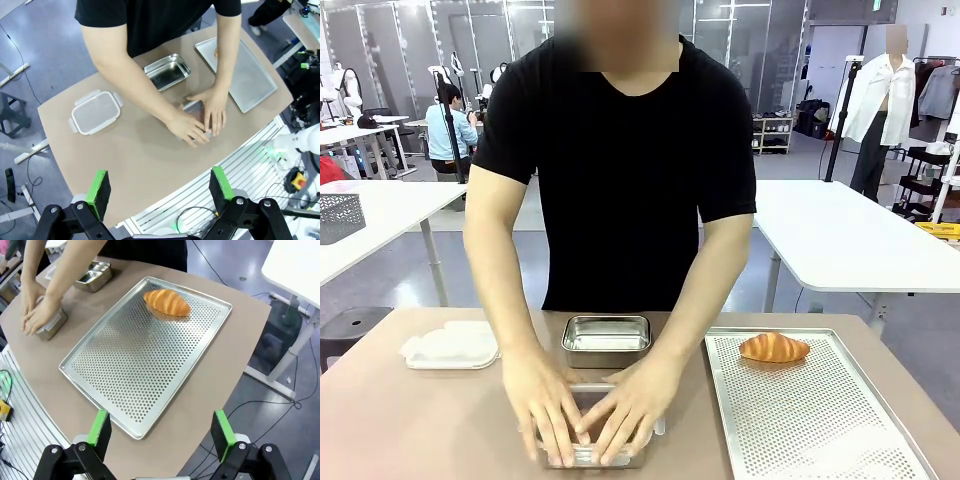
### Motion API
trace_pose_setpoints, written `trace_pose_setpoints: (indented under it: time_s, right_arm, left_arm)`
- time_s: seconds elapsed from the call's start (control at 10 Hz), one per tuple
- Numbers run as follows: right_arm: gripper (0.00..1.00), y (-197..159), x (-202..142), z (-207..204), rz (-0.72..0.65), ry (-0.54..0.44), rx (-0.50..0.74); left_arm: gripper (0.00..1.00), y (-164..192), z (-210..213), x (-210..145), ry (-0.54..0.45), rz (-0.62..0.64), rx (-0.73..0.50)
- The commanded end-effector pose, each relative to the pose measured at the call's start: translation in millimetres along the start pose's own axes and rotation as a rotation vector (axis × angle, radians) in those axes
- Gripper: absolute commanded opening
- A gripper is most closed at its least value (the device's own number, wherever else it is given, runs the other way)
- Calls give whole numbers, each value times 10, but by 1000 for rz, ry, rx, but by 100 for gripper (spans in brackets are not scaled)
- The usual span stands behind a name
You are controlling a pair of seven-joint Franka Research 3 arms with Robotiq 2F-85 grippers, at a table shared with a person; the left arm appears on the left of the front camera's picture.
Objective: Place the bread into the airtight container.
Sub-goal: Pick up a Butter Roll and place it into an empty Airtight Container.
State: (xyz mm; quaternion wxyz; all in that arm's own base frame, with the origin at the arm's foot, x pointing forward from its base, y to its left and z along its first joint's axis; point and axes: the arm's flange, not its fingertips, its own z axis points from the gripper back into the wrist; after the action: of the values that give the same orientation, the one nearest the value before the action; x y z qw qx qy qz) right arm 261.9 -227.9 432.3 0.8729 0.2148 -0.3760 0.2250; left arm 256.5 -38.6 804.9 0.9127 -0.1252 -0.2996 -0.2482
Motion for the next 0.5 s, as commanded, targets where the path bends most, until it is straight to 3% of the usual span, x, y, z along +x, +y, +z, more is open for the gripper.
trace_pose_setpoints:
  time_s: [0.0, 0.4]
  right_arm:
    - [100, 24, 5, 17, 8, -8, 0]
    - [100, 24, 5, 17, 8, -8, 0]
  left_arm:
    - [100, -7, 5, 2, -1, -3, -3]
    - [100, -7, 5, 2, -1, -3, -3]
